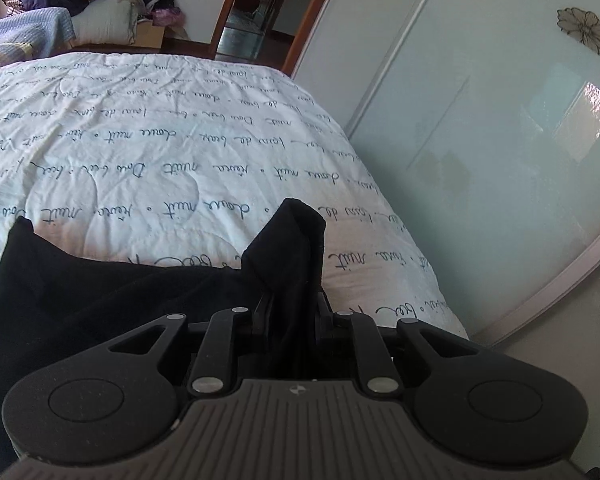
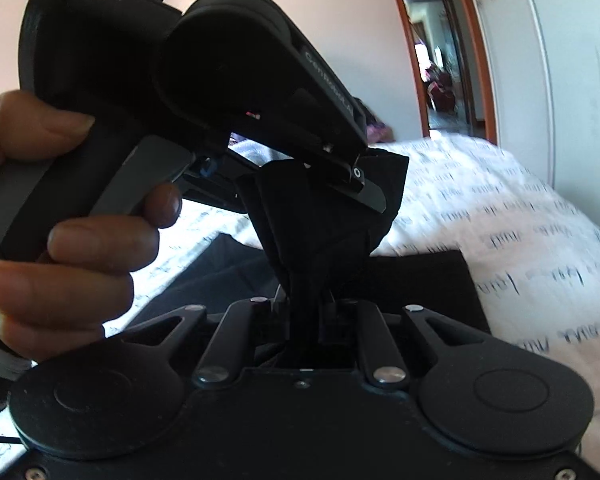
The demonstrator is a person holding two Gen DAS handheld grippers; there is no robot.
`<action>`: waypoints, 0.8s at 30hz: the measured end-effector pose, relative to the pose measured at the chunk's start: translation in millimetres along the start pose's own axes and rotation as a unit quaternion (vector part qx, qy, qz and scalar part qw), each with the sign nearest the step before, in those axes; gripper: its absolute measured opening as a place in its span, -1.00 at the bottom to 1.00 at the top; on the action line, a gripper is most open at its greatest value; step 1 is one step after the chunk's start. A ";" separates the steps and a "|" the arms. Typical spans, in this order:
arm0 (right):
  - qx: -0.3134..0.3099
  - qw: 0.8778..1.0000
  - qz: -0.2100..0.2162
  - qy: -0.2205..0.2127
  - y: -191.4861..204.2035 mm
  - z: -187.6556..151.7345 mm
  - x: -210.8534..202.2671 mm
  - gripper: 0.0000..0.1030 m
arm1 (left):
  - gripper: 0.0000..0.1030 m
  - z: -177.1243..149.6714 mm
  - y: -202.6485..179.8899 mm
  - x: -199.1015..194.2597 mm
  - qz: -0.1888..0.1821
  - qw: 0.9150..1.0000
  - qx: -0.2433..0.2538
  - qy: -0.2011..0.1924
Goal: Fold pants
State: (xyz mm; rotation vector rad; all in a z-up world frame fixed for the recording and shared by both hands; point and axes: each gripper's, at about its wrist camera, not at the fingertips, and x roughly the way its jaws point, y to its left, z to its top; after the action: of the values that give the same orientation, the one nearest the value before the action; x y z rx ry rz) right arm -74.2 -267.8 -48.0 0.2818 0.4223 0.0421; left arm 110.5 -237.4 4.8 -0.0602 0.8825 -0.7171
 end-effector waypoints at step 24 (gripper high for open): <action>0.072 0.995 -0.057 0.029 -55.5 35.3 1.7 -0.07 | 0.47 -4.2 -15.8 14.1 -0.052 0.998 0.024 0.008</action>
State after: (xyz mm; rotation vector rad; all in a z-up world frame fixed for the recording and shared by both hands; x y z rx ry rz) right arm -59.1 -330.1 -33.3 0.3989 0.4992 -0.0922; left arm 104.7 -257.0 -2.3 -0.0569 0.8822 -0.8368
